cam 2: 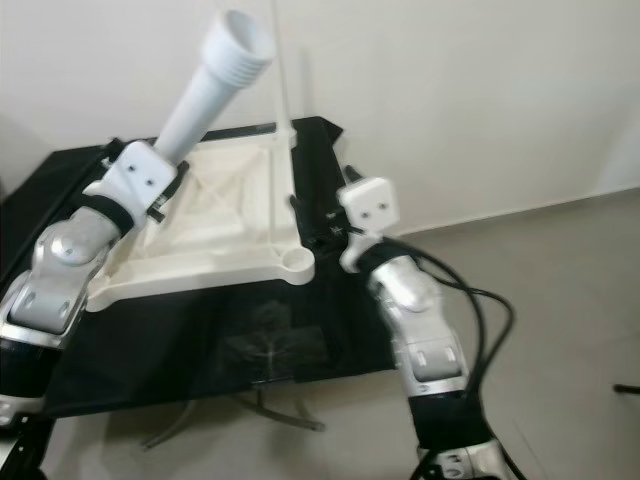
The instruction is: Building children table
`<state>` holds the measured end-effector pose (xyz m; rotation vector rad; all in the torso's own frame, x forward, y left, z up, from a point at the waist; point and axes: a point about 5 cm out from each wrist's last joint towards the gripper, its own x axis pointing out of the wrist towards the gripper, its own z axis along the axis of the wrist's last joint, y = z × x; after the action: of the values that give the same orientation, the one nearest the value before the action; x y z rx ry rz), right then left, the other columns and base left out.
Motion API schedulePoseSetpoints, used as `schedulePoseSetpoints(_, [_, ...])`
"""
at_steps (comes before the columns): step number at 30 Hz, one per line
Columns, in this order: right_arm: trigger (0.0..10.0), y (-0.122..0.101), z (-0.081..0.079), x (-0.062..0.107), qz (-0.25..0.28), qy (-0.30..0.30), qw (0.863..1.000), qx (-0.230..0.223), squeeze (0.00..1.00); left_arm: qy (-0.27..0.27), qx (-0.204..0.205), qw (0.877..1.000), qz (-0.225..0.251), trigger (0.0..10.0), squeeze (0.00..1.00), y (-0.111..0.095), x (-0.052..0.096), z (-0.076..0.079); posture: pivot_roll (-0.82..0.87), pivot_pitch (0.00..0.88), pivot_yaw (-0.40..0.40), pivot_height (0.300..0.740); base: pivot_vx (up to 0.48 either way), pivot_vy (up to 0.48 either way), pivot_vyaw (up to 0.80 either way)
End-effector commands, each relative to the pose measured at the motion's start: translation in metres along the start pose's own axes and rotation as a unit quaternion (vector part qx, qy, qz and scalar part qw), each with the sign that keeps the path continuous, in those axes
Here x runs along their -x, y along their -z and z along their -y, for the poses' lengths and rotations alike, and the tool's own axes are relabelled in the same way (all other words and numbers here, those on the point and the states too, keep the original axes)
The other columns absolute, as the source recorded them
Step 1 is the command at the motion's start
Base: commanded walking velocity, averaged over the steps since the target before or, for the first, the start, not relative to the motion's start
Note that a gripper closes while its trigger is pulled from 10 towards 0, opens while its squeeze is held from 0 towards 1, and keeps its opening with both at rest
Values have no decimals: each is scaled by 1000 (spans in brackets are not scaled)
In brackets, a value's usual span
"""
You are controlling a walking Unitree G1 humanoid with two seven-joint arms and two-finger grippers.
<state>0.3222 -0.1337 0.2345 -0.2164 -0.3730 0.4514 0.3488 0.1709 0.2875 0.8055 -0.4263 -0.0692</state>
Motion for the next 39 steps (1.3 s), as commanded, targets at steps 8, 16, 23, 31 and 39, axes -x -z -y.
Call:
schedulePoseSetpoints(8, [10000,-10,-14,-3,28,-43,999,7,0,-32,-209,977,-38,10000,0,15,-2,-21,-7,31,63,740,0,0,800])
schedulePoseSetpoints(16, [10000,-9,-8,-2,-9,-69,991,115,0,72,-370,926,-29,10000,0,30,-18,5,-13,37,62,740,0,0,800])
schedulePoseSetpoints(23, [10000,2,-1,2,-79,-105,958,255,0,105,-428,896,-52,10000,0,38,-31,7,-18,50,64,740,0,0,229])
schedulePoseSetpoints(31, [10000,-19,-19,-15,-85,-188,957,202,0,140,-554,820,25,10000,0,22,-51,29,-21,66,54,740,0,0,0])
schedulePoseSetpoints(39, [10000,-42,-25,-41,-94,-250,959,92,0,148,-606,769,135,10000,0,-3,-57,53,-22,69,33,740,0,0,0])
